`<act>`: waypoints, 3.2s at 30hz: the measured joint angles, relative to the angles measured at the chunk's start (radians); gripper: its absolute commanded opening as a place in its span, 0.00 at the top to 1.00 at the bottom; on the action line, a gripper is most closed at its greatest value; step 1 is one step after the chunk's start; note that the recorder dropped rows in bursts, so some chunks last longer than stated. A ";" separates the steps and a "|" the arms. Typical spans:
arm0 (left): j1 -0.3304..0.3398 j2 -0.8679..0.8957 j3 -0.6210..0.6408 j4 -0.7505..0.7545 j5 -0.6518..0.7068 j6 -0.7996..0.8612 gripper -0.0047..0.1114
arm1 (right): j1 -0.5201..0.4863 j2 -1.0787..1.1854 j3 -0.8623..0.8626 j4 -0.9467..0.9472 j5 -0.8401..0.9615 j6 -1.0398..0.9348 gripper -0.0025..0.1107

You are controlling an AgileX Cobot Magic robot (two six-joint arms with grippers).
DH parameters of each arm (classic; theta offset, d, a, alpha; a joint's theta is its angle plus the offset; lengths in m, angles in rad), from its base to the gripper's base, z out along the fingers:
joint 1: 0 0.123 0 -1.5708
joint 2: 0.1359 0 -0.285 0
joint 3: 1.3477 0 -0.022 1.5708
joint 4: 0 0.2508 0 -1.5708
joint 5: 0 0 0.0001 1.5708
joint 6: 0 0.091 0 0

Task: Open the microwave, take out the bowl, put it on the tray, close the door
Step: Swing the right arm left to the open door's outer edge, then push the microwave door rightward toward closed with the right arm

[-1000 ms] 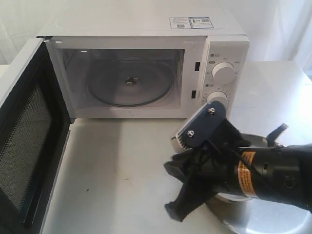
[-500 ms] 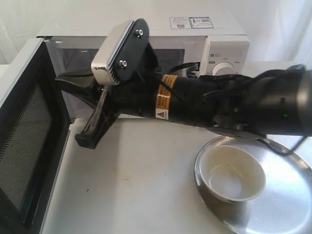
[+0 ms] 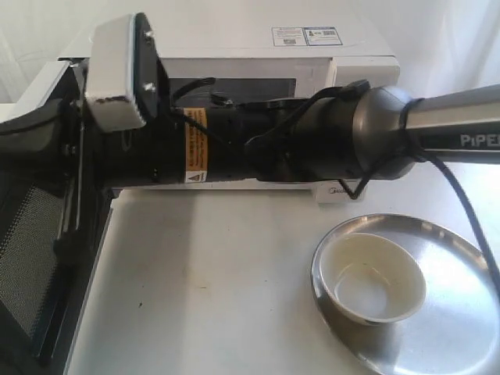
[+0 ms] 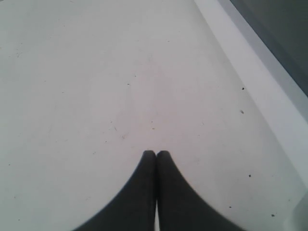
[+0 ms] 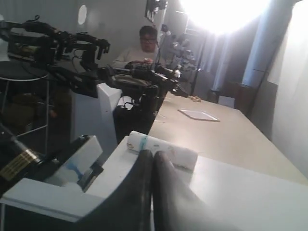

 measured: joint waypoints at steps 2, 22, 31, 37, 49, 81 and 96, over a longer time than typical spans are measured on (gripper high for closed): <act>0.000 0.000 0.000 0.000 0.000 0.000 0.96 | 0.053 0.034 -0.031 -0.032 0.041 0.002 0.98; 0.000 0.000 0.000 0.000 0.000 0.000 0.96 | 0.089 0.015 -0.055 0.010 0.371 -0.019 0.98; 0.000 0.000 0.000 0.000 0.000 0.000 0.96 | 0.106 0.031 -0.122 0.053 0.379 -0.048 0.98; 0.000 0.000 0.000 0.000 0.000 0.000 0.96 | 0.120 0.106 -0.216 0.059 0.361 -0.052 0.98; 0.000 0.000 0.000 0.000 0.000 0.000 0.96 | 0.156 0.153 -0.364 0.138 0.334 -0.188 0.98; 0.000 0.000 0.000 0.000 0.000 0.000 0.96 | 0.158 0.277 -0.511 0.160 0.545 -0.259 0.98; 0.000 0.000 0.000 0.000 0.000 0.000 0.96 | 0.162 -0.082 -0.371 0.015 0.886 -0.109 0.98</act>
